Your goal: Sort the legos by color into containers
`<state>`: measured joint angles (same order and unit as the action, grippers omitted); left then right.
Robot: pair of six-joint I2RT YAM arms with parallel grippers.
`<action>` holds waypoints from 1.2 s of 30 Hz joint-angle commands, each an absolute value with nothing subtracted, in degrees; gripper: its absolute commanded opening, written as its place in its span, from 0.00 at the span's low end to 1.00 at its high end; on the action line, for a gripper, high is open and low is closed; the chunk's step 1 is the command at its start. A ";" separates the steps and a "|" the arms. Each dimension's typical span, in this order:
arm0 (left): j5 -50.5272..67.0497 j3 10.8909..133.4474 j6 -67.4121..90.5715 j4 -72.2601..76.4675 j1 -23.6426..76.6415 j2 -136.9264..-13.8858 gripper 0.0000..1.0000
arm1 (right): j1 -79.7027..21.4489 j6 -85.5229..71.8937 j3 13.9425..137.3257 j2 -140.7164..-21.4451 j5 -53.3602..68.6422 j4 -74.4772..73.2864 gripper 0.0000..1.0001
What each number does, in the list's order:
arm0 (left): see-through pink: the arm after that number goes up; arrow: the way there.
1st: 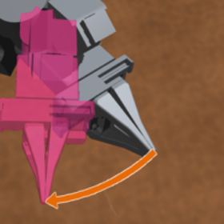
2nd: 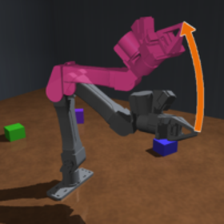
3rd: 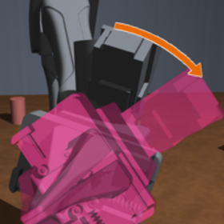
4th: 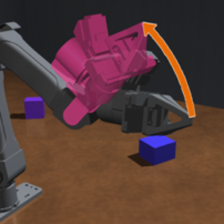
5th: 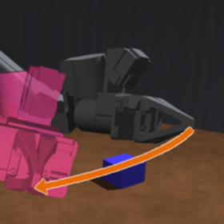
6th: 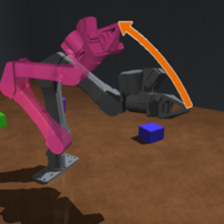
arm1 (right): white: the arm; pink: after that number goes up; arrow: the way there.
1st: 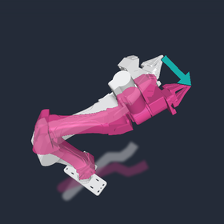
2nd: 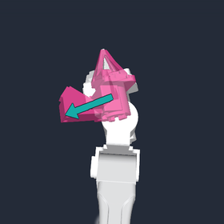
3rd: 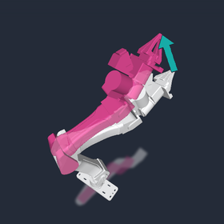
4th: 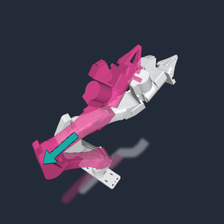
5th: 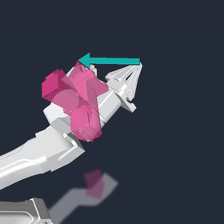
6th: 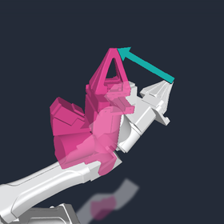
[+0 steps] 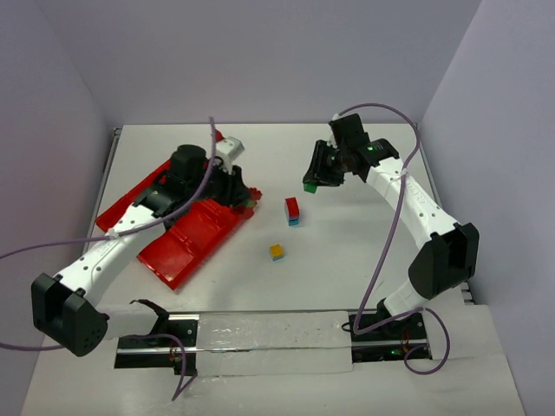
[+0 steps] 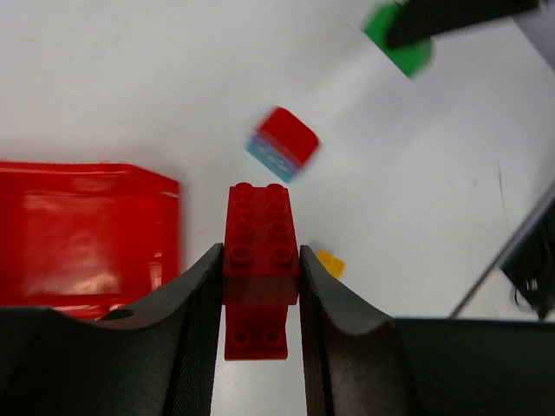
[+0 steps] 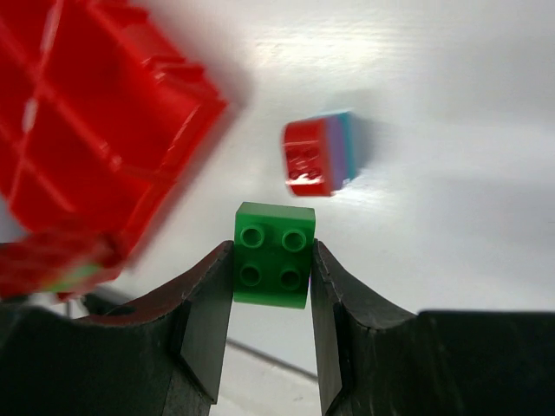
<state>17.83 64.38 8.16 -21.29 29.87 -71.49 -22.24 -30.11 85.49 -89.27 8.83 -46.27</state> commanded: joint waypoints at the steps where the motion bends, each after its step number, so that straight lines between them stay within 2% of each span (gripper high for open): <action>1: 14.25 67.13 16.40 -18.43 23.09 -68.81 0.00 | -24.17 -29.29 86.94 -90.50 0.71 -47.03 0.00; 18: 17.39 70.89 26.70 -20.59 13.09 -70.00 0.00 | -33.80 -29.08 93.62 -97.01 0.95 -44.49 0.00; 24: 21.09 70.58 28.49 -18.51 13.01 -70.29 0.00 | -32.78 -27.56 91.24 -97.67 -13.92 -48.71 0.00; 26: 20.69 70.50 28.64 -18.38 13.01 -70.39 0.00 | -32.37 -27.11 89.77 -97.01 -14.83 -48.55 0.00; 32: 17.32 71.53 28.77 -19.02 12.92 -70.27 0.00 | -34.21 -27.67 85.70 -93.66 -6.73 -42.19 0.01; 36: 9.58 74.58 32.42 -21.76 11.70 -69.96 0.00 | -38.04 -29.55 89.72 -97.54 -3.79 -39.07 0.01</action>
<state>15.74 68.99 28.69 -21.72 13.18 -70.35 -34.33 -28.25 85.78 -97.13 -6.79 -45.15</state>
